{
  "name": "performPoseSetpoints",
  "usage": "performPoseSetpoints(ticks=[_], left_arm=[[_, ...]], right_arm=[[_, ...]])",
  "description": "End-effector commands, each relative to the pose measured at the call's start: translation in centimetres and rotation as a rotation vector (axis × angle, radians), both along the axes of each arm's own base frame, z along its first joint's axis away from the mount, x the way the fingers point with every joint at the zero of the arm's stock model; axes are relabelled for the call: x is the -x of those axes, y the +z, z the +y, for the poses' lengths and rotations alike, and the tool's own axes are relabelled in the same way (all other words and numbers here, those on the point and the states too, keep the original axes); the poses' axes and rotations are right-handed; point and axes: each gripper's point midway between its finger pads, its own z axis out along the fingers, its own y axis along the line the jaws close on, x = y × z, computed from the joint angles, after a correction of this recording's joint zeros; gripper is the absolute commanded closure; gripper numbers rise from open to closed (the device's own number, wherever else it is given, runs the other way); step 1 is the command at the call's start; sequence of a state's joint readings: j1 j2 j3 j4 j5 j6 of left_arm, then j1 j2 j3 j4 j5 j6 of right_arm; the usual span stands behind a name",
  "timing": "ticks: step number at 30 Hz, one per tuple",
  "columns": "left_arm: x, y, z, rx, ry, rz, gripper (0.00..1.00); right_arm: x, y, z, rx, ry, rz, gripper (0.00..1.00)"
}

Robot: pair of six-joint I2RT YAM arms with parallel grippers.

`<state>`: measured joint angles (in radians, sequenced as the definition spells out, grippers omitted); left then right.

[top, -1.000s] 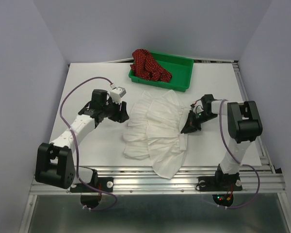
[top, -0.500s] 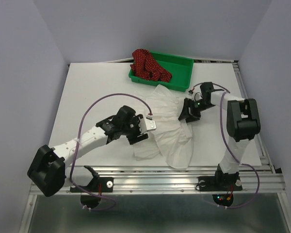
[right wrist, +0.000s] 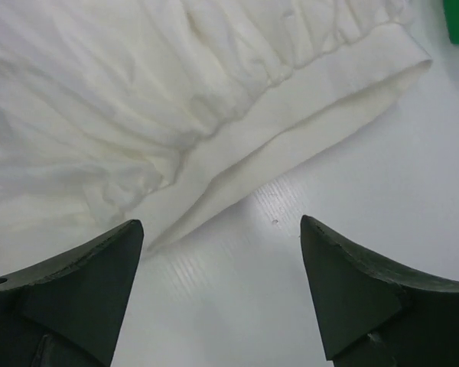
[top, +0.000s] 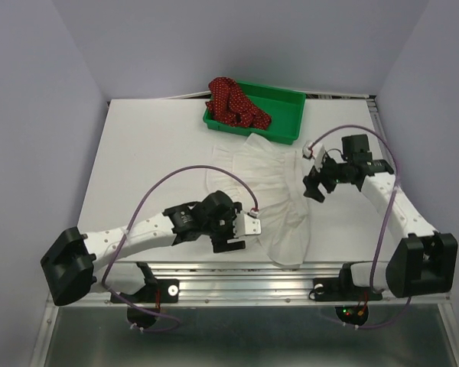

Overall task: Fold and stack the skirts
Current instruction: Fold the skirt

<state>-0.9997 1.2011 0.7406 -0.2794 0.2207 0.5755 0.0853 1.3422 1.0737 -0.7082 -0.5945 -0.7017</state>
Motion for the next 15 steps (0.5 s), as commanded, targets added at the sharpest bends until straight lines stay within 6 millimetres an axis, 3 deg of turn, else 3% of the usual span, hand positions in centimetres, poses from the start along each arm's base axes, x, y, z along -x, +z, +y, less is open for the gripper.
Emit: performPoseSetpoints(ticks=[1, 5, 15], left_arm=[[0.6, -1.1, 0.0, -0.021, 0.025, 0.015, 0.12], [0.8, -1.7, -0.5, -0.063, 0.016, 0.068, 0.11], [0.4, -3.6, -0.4, -0.157, 0.025, 0.105, 0.15]], right_arm=[[2.3, -1.4, -0.1, 0.154, 0.395, -0.319, 0.11], [5.3, -3.3, 1.5, 0.180, 0.676, -0.548, 0.11], [7.2, -7.2, 3.3, 0.230, 0.937, -0.844, 0.14]])
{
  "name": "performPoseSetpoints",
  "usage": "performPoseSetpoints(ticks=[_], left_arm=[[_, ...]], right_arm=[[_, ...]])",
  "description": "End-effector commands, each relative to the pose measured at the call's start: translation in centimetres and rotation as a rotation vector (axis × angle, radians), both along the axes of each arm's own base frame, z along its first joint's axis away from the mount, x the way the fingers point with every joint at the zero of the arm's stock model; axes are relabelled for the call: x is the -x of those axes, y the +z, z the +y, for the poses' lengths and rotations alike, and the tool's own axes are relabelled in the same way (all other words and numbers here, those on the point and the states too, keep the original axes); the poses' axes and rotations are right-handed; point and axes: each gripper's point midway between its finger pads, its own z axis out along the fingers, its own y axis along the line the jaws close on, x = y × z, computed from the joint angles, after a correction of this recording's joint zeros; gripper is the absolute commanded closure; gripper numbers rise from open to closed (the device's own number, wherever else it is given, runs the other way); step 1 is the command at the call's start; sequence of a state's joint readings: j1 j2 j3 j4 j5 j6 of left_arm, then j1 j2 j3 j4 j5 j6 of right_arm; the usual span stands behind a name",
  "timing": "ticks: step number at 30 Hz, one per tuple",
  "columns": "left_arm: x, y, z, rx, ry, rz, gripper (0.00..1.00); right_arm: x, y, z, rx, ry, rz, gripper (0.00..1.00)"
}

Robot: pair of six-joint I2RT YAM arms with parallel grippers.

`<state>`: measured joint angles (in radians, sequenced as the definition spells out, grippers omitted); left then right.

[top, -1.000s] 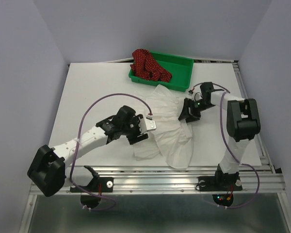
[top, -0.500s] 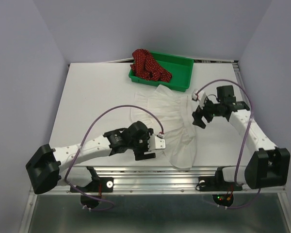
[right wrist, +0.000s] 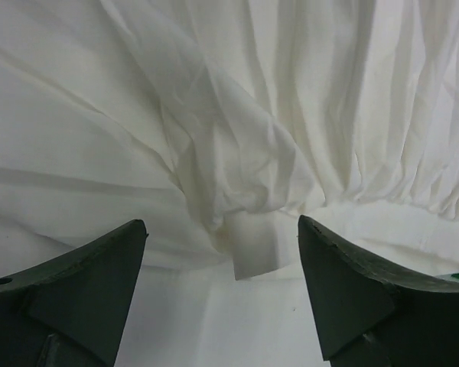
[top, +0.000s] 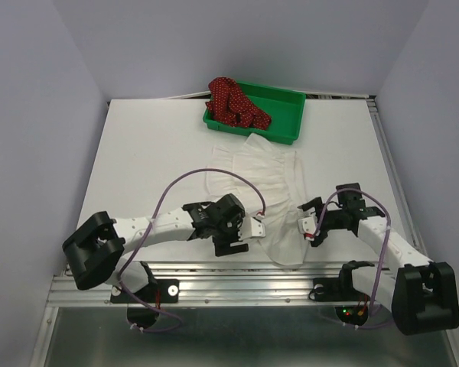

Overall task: Fold and stack the skirts
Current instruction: Fold the skirt

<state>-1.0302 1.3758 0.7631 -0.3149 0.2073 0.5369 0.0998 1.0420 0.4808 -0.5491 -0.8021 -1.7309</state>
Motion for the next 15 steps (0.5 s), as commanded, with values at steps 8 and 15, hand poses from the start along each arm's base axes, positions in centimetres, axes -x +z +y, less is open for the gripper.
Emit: performPoseSetpoints(ticks=[8, 15], left_arm=[[-1.3, -0.1, -0.9, -0.062, 0.018, -0.025, 0.18], [-1.2, -0.4, -1.4, -0.080, -0.010, -0.056, 0.22]], right_arm=[[-3.0, -1.1, 1.1, 0.054, 0.178, -0.289, 0.37], [-3.9, -1.6, 1.3, 0.070, 0.170, -0.279, 0.68]])
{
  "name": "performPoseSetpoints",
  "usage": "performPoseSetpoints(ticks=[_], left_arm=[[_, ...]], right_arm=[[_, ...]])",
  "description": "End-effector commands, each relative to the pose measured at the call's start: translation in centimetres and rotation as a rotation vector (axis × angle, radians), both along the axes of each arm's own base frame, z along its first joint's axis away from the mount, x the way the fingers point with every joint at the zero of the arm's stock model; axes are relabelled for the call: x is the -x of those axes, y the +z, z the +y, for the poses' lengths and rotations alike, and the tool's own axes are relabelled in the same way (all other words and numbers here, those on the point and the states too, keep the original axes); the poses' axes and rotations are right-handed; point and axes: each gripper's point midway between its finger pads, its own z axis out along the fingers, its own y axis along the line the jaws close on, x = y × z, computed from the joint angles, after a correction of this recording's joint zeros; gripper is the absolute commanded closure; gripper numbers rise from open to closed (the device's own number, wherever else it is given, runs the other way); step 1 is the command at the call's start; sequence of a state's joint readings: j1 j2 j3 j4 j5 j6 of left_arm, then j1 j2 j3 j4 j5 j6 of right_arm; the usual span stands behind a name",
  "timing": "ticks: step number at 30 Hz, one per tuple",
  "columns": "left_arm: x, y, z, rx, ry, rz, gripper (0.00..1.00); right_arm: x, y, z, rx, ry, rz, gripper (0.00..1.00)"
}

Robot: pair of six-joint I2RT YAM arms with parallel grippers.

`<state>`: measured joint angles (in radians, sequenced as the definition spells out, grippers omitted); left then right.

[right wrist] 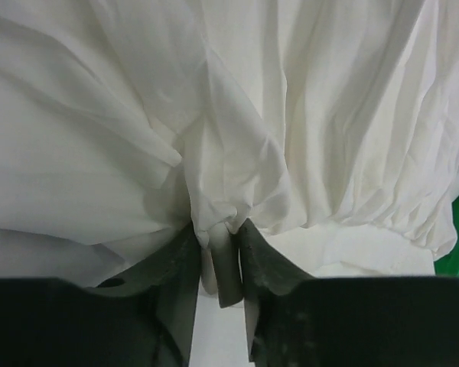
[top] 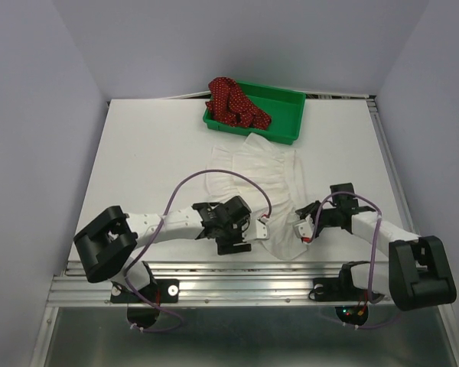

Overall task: Fold and stack the skirts
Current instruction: Fold the skirt

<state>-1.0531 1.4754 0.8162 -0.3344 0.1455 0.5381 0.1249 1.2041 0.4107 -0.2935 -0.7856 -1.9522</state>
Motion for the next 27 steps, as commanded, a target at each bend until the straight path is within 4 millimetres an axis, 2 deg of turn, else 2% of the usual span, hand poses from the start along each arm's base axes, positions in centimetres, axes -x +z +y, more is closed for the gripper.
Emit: performPoseSetpoints(ticks=[1, 2, 4, 5, 7, 8, 9, 10, 11, 13, 14, 16, 17, 19, 20, 22, 24, 27], left_arm=[[-0.7, 0.8, -1.3, -0.003, -0.006, -0.043, 0.26], [-0.7, -0.1, -1.1, -0.047, -0.002, -0.031, 0.35], [-0.9, -0.7, -1.4, -0.087, 0.011, -0.012, 0.48], [-1.0, -0.7, -1.5, -0.087, 0.012, -0.011, 0.71], [-1.1, 0.2, -1.7, -0.052, 0.027, -0.022, 0.95], [-1.1, 0.1, -1.6, -0.054, 0.036, -0.015, 1.00], [-1.0, 1.3, -1.7, -0.015, 0.051, -0.019, 1.00], [-0.7, 1.8, -1.3, -0.001, 0.054, -0.012, 1.00], [0.0, 3.6, -1.3, 0.053, 0.039, 0.002, 1.00], [0.9, 5.6, -1.0, 0.109, 0.013, 0.010, 1.00], [1.9, 7.5, -0.6, 0.161, -0.016, 0.013, 1.00], [2.5, 9.2, -0.2, 0.194, -0.052, 0.018, 1.00], [2.2, 10.0, 0.7, 0.200, -0.037, 0.018, 1.00], [1.7, 11.6, 1.0, 0.250, -0.037, -0.007, 1.00], [1.6, 13.2, 1.1, 0.308, -0.040, -0.034, 1.00], [0.7, 15.0, 1.5, 0.354, -0.016, -0.082, 1.00], [-0.1, 16.5, 2.1, 0.385, 0.010, -0.117, 1.00], [-3.4, 17.2, 3.3, 0.399, 0.122, -0.175, 1.00]], right_arm=[[-1.6, 1.3, 0.7, -0.004, 0.019, -0.089, 0.73], [-1.7, 1.4, 0.8, -0.018, 0.006, -0.078, 0.83], [-1.6, 1.9, 1.4, -0.026, 0.017, -0.082, 0.97], [-1.6, 2.0, 1.4, -0.033, 0.006, -0.069, 0.99], [-1.8, 3.1, 1.7, -0.046, 0.007, -0.084, 0.99], [-1.6, 3.6, 2.0, -0.049, 0.017, -0.085, 0.99], [-0.9, 3.5, 2.0, -0.048, 0.013, -0.038, 0.99], [-0.6, 4.0, 2.0, -0.052, 0.014, -0.025, 0.99], [0.2, 4.9, 1.9, -0.052, 0.016, 0.010, 0.99], [1.6, 5.8, 1.9, -0.054, 0.035, 0.042, 0.99], [3.3, 5.8, 1.7, -0.043, 0.042, 0.107, 0.99], [5.0, 7.3, 1.8, -0.077, 0.028, 0.144, 0.99], [6.3, 8.5, 2.0, -0.119, 0.009, 0.192, 0.99], [7.4, 9.3, 2.0, -0.137, 0.000, 0.222, 0.99], [7.9, 9.5, 1.9, -0.145, -0.017, 0.247, 0.99], [8.2, 10.1, 1.7, -0.178, -0.109, 0.309, 0.99], [7.1, 11.0, 1.6, -0.210, -0.192, 0.321, 0.99], [5.6, 11.5, 1.5, -0.236, -0.292, 0.374, 0.99]])
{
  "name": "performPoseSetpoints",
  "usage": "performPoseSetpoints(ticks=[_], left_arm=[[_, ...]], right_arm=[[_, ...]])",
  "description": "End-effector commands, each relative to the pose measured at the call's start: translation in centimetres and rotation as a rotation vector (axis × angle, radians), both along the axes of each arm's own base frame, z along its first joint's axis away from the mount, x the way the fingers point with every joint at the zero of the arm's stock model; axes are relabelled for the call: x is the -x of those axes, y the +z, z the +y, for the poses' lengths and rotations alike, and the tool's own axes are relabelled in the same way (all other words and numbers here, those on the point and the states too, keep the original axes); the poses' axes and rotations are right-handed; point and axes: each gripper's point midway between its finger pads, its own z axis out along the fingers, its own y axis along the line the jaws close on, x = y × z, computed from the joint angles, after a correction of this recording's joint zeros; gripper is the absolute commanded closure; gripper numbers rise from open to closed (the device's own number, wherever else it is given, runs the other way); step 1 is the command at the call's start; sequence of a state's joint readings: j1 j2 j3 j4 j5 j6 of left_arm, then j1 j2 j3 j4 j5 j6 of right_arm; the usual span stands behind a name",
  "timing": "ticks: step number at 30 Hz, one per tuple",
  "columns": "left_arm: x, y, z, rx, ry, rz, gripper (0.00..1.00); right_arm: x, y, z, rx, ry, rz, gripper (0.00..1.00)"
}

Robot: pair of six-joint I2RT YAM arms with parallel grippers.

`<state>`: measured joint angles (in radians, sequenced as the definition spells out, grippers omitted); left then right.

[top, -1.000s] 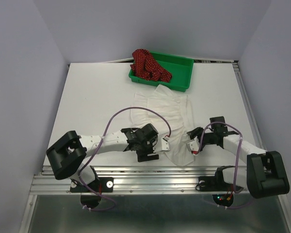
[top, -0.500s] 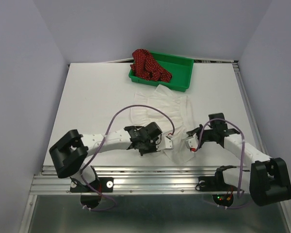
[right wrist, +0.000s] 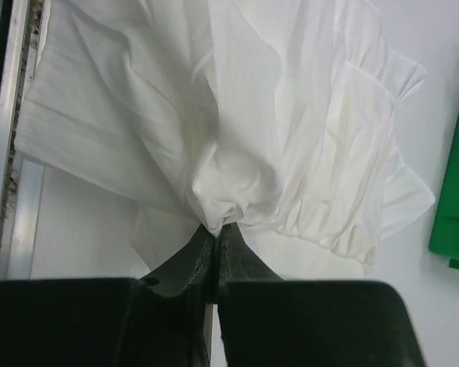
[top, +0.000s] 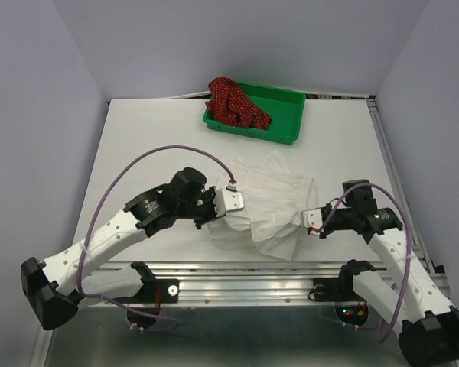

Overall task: Fold and stack the skirts
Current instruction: Fold the skirt

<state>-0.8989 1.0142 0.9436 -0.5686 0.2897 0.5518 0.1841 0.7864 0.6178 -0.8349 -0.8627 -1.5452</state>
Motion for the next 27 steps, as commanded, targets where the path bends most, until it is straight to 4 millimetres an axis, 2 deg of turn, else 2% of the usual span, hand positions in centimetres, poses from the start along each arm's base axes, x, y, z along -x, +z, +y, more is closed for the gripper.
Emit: performPoseSetpoints(ticks=[1, 2, 4, 6, 7, 9, 10, 13, 14, 15, 16, 17, 18, 19, 20, 22, 23, 24, 25, 26, 27], left_arm=[[-3.7, 2.5, 1.0, 0.053, 0.112, -0.071, 1.00], [-5.6, 2.9, 1.8, 0.056, 0.181, -0.093, 1.00], [-8.2, 4.3, 1.4, 0.097, 0.224, -0.126, 1.00], [-10.8, 4.4, 1.1, 0.097, 0.270, -0.136, 1.00], [-12.0, 5.9, 0.8, 0.123, 0.279, -0.163, 1.00], [-14.7, 5.8, 0.4, 0.127, 0.311, -0.159, 1.00], [-16.0, 7.6, 0.0, 0.154, 0.314, -0.189, 1.00], [-19.6, 8.3, -1.2, 0.165, 0.327, -0.205, 1.00], [-20.9, 6.9, -1.9, 0.142, 0.325, -0.181, 1.00], [-21.8, 6.5, -2.1, 0.134, 0.328, -0.174, 1.00], [-22.5, 6.5, -2.6, 0.137, 0.325, -0.173, 1.00], [-23.5, 7.0, -3.0, 0.149, 0.320, -0.182, 1.00], [-24.6, 4.8, -3.6, 0.120, 0.323, -0.146, 1.00], [-25.8, 5.2, -3.8, 0.131, 0.333, -0.153, 1.00], [-26.8, 3.0, -4.3, 0.104, 0.338, -0.120, 1.00], [-28.3, 1.6, -4.6, 0.093, 0.356, -0.112, 1.00], [-29.3, 1.5, -4.8, 0.097, 0.368, -0.122, 1.00], [-30.2, -0.3, -5.0, 0.083, 0.378, -0.104, 1.00], [-30.9, -0.4, -5.4, 0.088, 0.381, -0.108, 1.00], [-31.7, -2.0, -5.6, 0.074, 0.393, -0.099, 1.00], [-32.1, -2.5, -5.8, 0.077, 0.411, -0.086, 1.00]], right_arm=[[-1.4, 1.8, 0.2, -0.058, -0.163, 0.156, 0.99], [-2.1, 1.7, 0.2, -0.052, -0.185, 0.197, 0.99], [-3.4, 1.6, 0.0, -0.045, -0.246, 0.248, 0.99], [-4.9, 1.8, 0.0, -0.033, -0.300, 0.305, 0.99], [-5.4, 2.0, 0.0, -0.034, -0.315, 0.321, 0.99], [-6.3, 2.8, 0.4, -0.054, -0.344, 0.374, 0.99], [-6.7, 3.1, 0.6, -0.062, -0.348, 0.384, 0.99], [-7.9, 3.4, 0.8, -0.088, -0.372, 0.441, 0.99], [-8.1, 3.4, 0.9, -0.091, -0.376, 0.464, 0.99], [-9.0, 3.8, 0.6, -0.111, -0.406, 0.484, 0.99], [-9.4, 3.7, 0.5, -0.118, -0.420, 0.507, 0.99], [-10.1, 2.7, 0.3, -0.117, -0.437, 0.560, 0.99], [-10.4, 2.3, 0.1, -0.118, -0.441, 0.597, 0.99], [-11.5, 1.7, -0.2, -0.127, -0.454, 0.654, 0.99], [-11.6, 1.1, -0.5, -0.122, -0.465, 0.708, 0.99], [-12.5, 0.3, -0.7, -0.141, -0.455, 0.786, 0.98], [-13.9, 0.6, -1.2, -0.155, -0.452, 0.781, 0.96], [-13.5, -1.7, -1.4, -0.128, -0.445, 0.905, 0.95], [-13.8, -2.3, -1.2, -0.127, -0.440, 0.957, 0.94], [-15.1, -2.4, -1.6, -0.133, -0.450, 0.970, 0.94], [-15.2, -4.3, -1.9, -0.134, -0.474, 1.080, 0.94]])
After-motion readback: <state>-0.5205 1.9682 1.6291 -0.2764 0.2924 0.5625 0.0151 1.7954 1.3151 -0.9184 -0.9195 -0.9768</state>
